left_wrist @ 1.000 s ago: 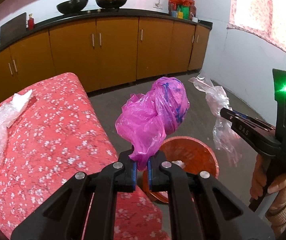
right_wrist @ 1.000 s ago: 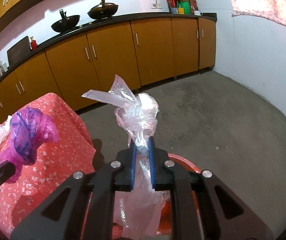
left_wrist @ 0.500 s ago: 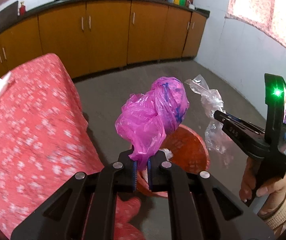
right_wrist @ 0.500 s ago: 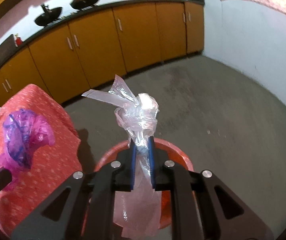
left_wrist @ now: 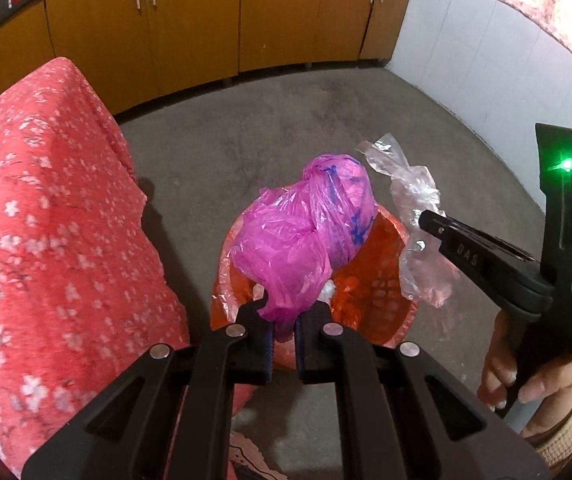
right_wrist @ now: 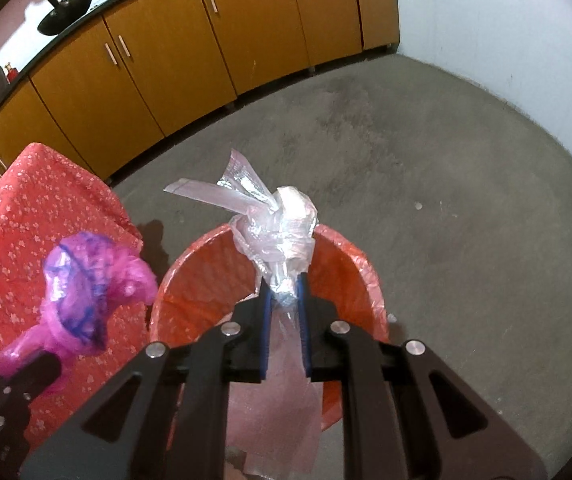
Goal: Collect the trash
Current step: 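Open both grippers to drop the clear and pink bags into the basket, then move both grippers back over the table toward the remaining items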
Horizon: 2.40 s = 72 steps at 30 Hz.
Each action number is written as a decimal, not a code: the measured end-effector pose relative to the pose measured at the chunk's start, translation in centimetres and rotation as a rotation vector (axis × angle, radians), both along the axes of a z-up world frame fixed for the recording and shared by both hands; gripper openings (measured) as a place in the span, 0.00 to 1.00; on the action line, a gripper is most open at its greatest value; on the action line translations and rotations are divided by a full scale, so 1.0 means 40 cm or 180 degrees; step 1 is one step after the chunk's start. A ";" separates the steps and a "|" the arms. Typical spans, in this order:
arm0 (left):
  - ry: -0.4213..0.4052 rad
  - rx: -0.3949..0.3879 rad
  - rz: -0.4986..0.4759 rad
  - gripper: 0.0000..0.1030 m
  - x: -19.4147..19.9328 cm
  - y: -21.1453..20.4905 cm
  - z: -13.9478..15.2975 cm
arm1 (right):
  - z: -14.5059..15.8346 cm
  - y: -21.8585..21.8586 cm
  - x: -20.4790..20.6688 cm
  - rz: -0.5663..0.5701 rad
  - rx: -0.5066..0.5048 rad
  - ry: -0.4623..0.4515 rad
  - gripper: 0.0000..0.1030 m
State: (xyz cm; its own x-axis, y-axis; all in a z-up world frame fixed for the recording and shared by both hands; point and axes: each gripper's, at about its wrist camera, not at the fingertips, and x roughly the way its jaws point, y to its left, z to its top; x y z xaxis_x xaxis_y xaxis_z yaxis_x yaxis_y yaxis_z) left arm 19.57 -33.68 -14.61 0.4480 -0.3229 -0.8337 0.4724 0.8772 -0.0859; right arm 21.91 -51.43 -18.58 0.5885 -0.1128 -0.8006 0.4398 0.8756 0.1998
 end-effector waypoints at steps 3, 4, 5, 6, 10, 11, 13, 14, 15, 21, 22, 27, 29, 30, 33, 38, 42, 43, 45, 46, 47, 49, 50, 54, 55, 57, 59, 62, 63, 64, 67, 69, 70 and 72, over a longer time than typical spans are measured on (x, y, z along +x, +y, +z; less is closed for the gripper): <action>0.0021 0.0022 -0.0032 0.07 0.010 -0.013 -0.009 | -0.008 -0.009 0.009 -0.0005 0.0017 0.0005 0.16; 0.0026 0.0021 -0.0033 0.08 0.012 -0.014 -0.010 | -0.012 -0.012 0.011 -0.0002 0.0040 0.0007 0.16; 0.0038 0.0014 -0.0029 0.08 0.016 -0.015 -0.011 | -0.014 -0.013 0.013 0.0003 0.0056 0.0005 0.16; 0.0051 0.0010 -0.0021 0.08 0.021 -0.015 -0.011 | -0.016 -0.016 0.014 0.0004 0.0057 0.0004 0.17; 0.0073 0.0030 -0.0029 0.08 0.035 -0.031 -0.023 | -0.016 -0.014 0.020 0.0051 0.0038 -0.0030 0.27; 0.0066 0.0041 -0.0032 0.08 0.037 -0.034 -0.024 | -0.014 -0.013 0.022 0.0052 0.0033 -0.0044 0.30; 0.0054 0.0027 -0.0026 0.10 0.040 -0.034 -0.024 | -0.012 -0.013 0.022 0.0049 0.0055 -0.0078 0.38; 0.0064 0.0015 -0.0017 0.11 0.043 -0.033 -0.025 | -0.012 -0.013 0.022 0.0050 0.0068 -0.0083 0.38; 0.0074 0.0003 0.0002 0.11 0.047 -0.030 -0.026 | -0.013 -0.012 0.023 0.0052 0.0067 -0.0081 0.38; 0.0126 -0.0078 0.0043 0.16 0.052 -0.020 -0.028 | -0.008 -0.017 0.014 0.0022 0.0032 -0.0078 0.38; 0.0129 -0.0080 0.0045 0.16 0.046 -0.021 -0.024 | -0.006 -0.017 0.013 0.0010 0.0025 -0.0080 0.38; 0.0100 -0.0203 0.0120 0.16 0.044 0.011 0.007 | 0.020 -0.005 0.009 0.0009 -0.0073 -0.0106 0.38; 0.0040 -0.0245 0.0163 0.24 0.044 0.032 0.026 | 0.039 0.007 0.011 0.0048 -0.0122 -0.0137 0.38; -0.0009 -0.0283 0.0196 0.25 0.041 0.051 0.044 | 0.053 0.016 0.013 0.0075 -0.0157 -0.0160 0.39; -0.0125 -0.0372 0.0256 0.26 0.033 0.100 0.091 | 0.091 0.046 0.020 0.0166 -0.0220 -0.0236 0.39; -0.0318 -0.0576 0.0439 0.35 0.010 0.236 0.178 | 0.174 0.142 0.055 0.0417 -0.0286 -0.0390 0.39; -0.0534 -0.0590 0.0652 0.37 -0.008 0.375 0.231 | 0.257 0.266 0.085 0.0747 -0.0308 -0.0576 0.39; -0.0626 -0.0549 0.0740 0.38 -0.013 0.422 0.244 | 0.274 0.296 0.093 0.0821 -0.0316 -0.0612 0.39; -0.0767 -0.0488 0.0897 0.39 -0.021 0.500 0.265 | 0.315 0.382 0.111 0.1033 -0.0317 -0.0714 0.39; -0.0856 -0.0436 0.1013 0.40 -0.026 0.555 0.276 | 0.330 0.419 0.117 0.1115 -0.0310 -0.0752 0.39; -0.0926 -0.0387 0.1120 0.41 -0.030 0.605 0.284 | 0.345 0.460 0.123 0.1209 -0.0303 -0.0793 0.39; -0.0965 -0.0340 0.1340 0.41 -0.028 0.712 0.294 | 0.377 0.558 0.138 0.1427 -0.0301 -0.0873 0.39; -0.0968 -0.0326 0.1474 0.41 -0.027 0.765 0.296 | 0.392 0.613 0.145 0.1552 -0.0297 -0.0907 0.39; -0.0994 -0.0249 0.1959 0.41 -0.018 0.943 0.296 | 0.430 0.810 0.170 0.1960 -0.0246 -0.0959 0.40; -0.1010 -0.0243 0.2041 0.41 -0.024 0.971 0.299 | 0.433 0.866 0.175 0.2066 -0.0231 -0.0964 0.42; -0.1058 -0.0209 0.2204 0.42 -0.031 1.038 0.300 | 0.436 0.954 0.178 0.2224 -0.0184 -0.0978 0.45; -0.1102 -0.0172 0.2328 0.45 -0.033 1.092 0.300 | 0.432 1.037 0.182 0.2347 -0.0125 -0.0984 0.47; -0.1157 -0.0174 0.2466 0.47 -0.039 1.162 0.296 | 0.420 1.133 0.200 0.2441 -0.0040 -0.0953 0.51; -0.1168 -0.0172 0.2499 0.47 -0.043 1.181 0.294 | 0.414 1.165 0.209 0.2446 -0.0014 -0.0927 0.52; -0.1178 -0.0167 0.2521 0.47 -0.050 1.203 0.294 | 0.412 1.186 0.216 0.2447 0.0004 -0.0906 0.53; -0.1177 -0.0184 0.2606 0.47 -0.057 1.240 0.286 | 0.395 1.241 0.233 0.2441 -0.0004 -0.0859 0.59; -0.1142 -0.0226 0.2680 0.47 -0.057 1.264 0.277 | 0.385 1.283 0.249 0.2439 -0.0133 -0.0820 0.61; -0.1123 -0.0245 0.2696 0.47 -0.058 1.274 0.275 | 0.377 1.296 0.258 0.2444 -0.0165 -0.0797 0.61; -0.1101 -0.0279 0.2721 0.47 -0.059 1.283 0.272 | 0.362 1.319 0.276 0.2434 -0.0210 -0.0733 0.62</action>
State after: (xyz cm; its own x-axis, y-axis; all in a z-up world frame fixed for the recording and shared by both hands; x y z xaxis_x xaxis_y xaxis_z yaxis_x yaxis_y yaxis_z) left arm 17.20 17.64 -3.74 0.7822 0.1764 -0.5975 -0.3205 0.9364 -0.1432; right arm 32.94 1.35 -4.11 0.6716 0.3457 -0.6553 -0.3331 0.9309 0.1497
